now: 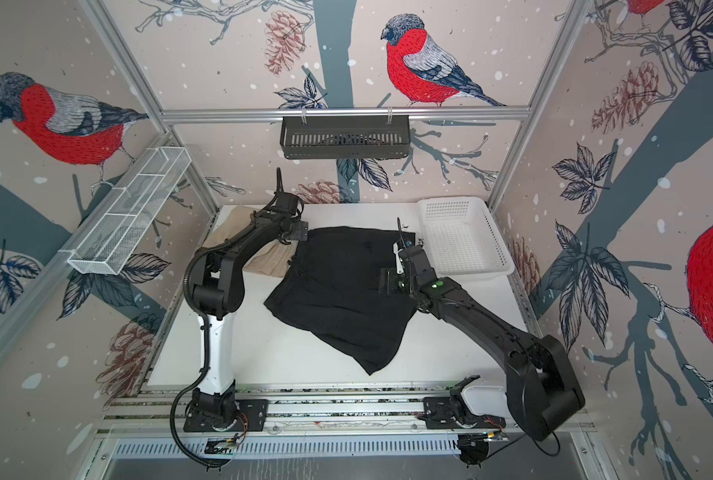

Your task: Fold and stack the shorts

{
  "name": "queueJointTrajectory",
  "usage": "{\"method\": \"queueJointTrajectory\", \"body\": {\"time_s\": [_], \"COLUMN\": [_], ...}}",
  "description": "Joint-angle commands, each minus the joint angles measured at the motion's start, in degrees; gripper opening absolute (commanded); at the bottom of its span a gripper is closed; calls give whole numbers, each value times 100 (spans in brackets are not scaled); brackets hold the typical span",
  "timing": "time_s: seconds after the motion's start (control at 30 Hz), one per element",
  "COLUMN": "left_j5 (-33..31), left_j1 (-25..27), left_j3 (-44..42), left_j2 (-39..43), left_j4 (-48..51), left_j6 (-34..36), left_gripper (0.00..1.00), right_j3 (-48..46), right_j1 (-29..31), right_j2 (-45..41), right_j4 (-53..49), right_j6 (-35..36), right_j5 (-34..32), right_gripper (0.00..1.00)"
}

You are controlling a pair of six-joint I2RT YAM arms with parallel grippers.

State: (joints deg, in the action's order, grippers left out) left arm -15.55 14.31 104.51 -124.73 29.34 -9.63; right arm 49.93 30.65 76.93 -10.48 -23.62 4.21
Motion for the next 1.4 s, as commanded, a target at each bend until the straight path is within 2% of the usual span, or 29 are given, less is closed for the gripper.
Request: {"method": "queueJointTrajectory", "body": {"time_s": [0.0, 0.1, 0.2, 0.33, 0.5, 0.6, 0.7, 0.9, 1.1, 1.17, 1.27, 1.3, 1.37], "left_j5": [-17, 175, 747, 1108, 1559, 1738, 1750, 2175, 2176, 2137, 2104, 2163, 2359], "left_j1": [-7, -18, -16, -177, -612, -802, -859, -867, -863, -868, -867, -863, -868], "left_j3": [-243, -538, -1621, -3142, -4680, -5451, -5920, -6596, -6918, -6974, -7012, -7019, -7059], "left_j2": [503, 860, 1529, 2557, 3910, 4457, 4732, 4923, 4774, 4742, 4694, 4692, 4692], "left_j4": [124, 282, -93, -623, -1263, -1485, -1593, -2192, -2726, -2856, -2981, -3024, -3129], "left_j6": [-77, -113, -410, -937, -1606, -1854, -1957, -2147, -2170, -2139, -2069, -2069, -2058], "left_gripper": [97, 97, 97, 97, 97, 97, 97, 97, 95, 93, 86, 83, 69], "right_j3": [256, 195, 52, -140, -639, -905, -1201, -1676, -1548, -1552, -1622, -1648, -1670], "right_j1": [117, 88, 386, 1307, 2363, 2879, 3197, 3638, 3856, 3817, 3781, 3781, 3796], "right_j2": [423, 639, 568, 442, 90, -31, -195, -465, -10, 44, 1, -77, -217], "right_j4": [-114, -34, -187, -1134, -1903, -2176, -2146, -1481, -1219, -1161, -1262, -1327, -1479], "right_j6": [513, 378, 277, -55, -955, -1571, -2122, -2853, -3061, -3061, -3110, -3130, -3170], "right_j5": [136, 312, 381, -213, -491, -608, -552, -463, -1146, -1285, -1371, -1379, -1379], "right_gripper": [85, 84, 82, 81, 79, 79, 79, 79, 76, 65, 37, 29, 18]}}
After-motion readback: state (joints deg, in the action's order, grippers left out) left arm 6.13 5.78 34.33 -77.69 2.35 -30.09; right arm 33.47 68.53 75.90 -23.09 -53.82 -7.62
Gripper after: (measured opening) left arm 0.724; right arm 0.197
